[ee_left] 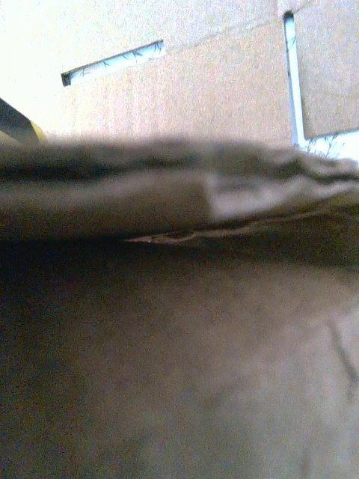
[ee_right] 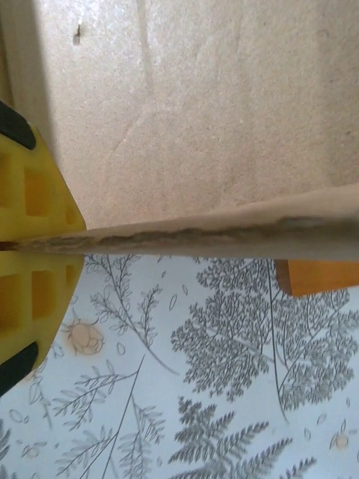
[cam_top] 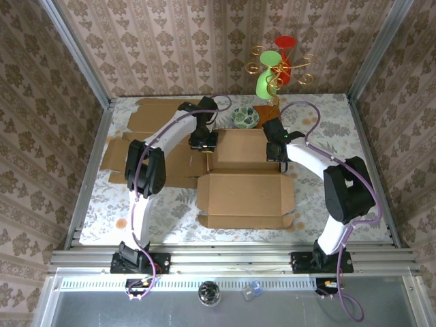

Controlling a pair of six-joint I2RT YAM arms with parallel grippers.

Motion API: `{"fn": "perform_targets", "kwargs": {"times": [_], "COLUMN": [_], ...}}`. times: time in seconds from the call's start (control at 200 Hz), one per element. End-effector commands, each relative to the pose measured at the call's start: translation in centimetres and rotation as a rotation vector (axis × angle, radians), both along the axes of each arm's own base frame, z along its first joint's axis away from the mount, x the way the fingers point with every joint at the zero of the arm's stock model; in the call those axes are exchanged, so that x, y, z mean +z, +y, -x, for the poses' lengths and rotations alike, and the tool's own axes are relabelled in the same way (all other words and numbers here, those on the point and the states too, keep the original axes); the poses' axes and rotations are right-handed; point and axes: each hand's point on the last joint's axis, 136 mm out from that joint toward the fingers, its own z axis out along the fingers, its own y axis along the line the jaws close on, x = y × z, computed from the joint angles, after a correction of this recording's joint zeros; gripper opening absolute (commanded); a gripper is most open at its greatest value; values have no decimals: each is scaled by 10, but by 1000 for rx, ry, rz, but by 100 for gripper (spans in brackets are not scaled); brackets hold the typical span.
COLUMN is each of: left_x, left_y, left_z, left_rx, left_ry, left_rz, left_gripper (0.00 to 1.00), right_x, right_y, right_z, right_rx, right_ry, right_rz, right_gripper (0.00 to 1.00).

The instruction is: Fold the paper box

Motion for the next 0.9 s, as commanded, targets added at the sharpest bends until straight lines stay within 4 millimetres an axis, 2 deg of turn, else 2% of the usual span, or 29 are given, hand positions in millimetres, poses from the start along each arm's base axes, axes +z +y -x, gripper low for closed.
{"fn": "perform_targets", "kwargs": {"times": [0.0,0.18,0.33,0.48,0.63,0.895], "left_x": [4,6,6,3,2,1], "left_y": [-2,-5,-8,-5,-2,-1], "left_z": [0,0,-1,-2,-4,-5], "left_rx": [-15,-19,-20,-13,-2,-13], "left_ry": [6,-1,-4,-6,-18,-58], "left_rz": [1,11,19,6,-7,-33], "left_gripper": [0,0,0,0,10,16], "right_x": [-3,-10,-9,-2,3,2], "right_y": [-35,-41,-28,-26,-30,-32], "right_z": [22,29,21,17,22,30], "right_rx": [-135,-161,-120,-108,-136,-154], "right_ry": [69,143,102,74,61,72], "right_rz": [162,212,136,116,119,118], "right_gripper": [8,2,2,0,0,0]}}
